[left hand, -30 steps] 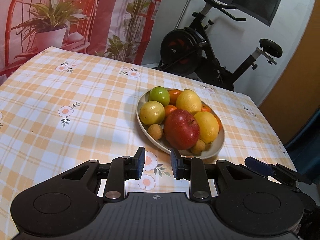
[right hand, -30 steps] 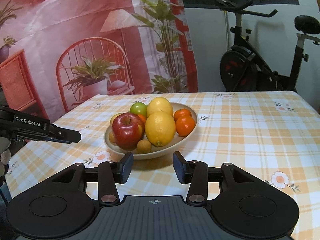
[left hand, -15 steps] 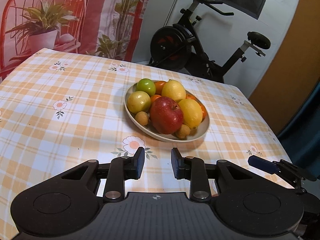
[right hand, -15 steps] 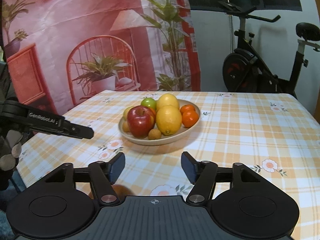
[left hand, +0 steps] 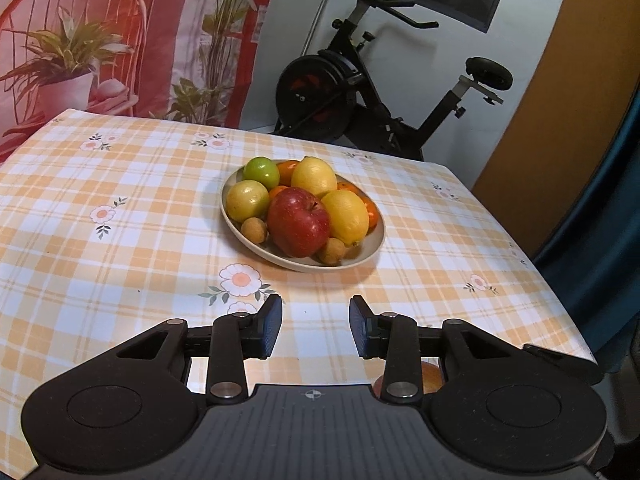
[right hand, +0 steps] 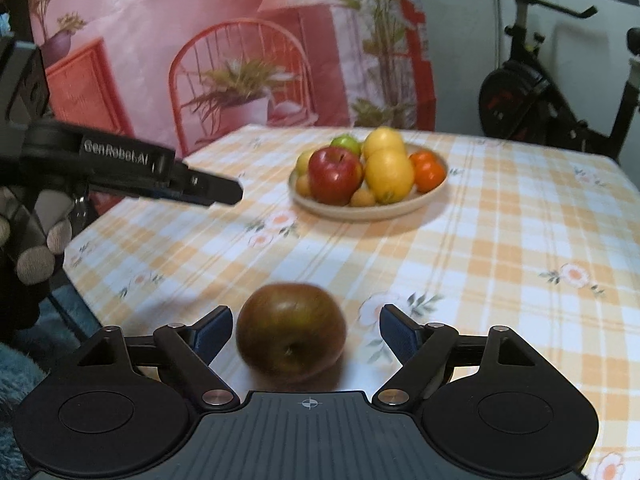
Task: Organize fruits
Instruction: 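Move both grippers to the large dark red-brown apple on the cloth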
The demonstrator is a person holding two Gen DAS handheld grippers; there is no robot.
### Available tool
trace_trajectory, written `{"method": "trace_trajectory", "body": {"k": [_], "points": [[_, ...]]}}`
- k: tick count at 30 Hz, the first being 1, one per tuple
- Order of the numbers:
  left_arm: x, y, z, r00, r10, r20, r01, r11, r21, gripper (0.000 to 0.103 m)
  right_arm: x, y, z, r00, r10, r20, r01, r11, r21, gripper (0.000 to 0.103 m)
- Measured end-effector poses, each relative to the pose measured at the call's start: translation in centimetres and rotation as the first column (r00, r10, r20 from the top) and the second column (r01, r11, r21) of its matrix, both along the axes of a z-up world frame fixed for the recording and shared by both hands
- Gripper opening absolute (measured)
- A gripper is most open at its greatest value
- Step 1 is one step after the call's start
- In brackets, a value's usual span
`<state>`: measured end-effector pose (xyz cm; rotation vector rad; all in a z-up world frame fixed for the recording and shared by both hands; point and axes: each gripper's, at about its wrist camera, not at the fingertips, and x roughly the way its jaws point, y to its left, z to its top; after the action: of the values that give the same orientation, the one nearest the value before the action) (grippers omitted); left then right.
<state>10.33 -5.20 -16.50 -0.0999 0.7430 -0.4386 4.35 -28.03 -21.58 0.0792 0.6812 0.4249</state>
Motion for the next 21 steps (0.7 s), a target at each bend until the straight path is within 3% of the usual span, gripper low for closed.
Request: {"method": "trace_trajectory", "body": {"k": [21], "points": [[0.0,-0.4,-0.6,0.998,-0.057,-0.031,0.056,0.998,-0.033,0.04,0.6,1.0,-1.7,0.994,0.051,-0.093,-0.053,0.998,-0.019,0.071]]}}
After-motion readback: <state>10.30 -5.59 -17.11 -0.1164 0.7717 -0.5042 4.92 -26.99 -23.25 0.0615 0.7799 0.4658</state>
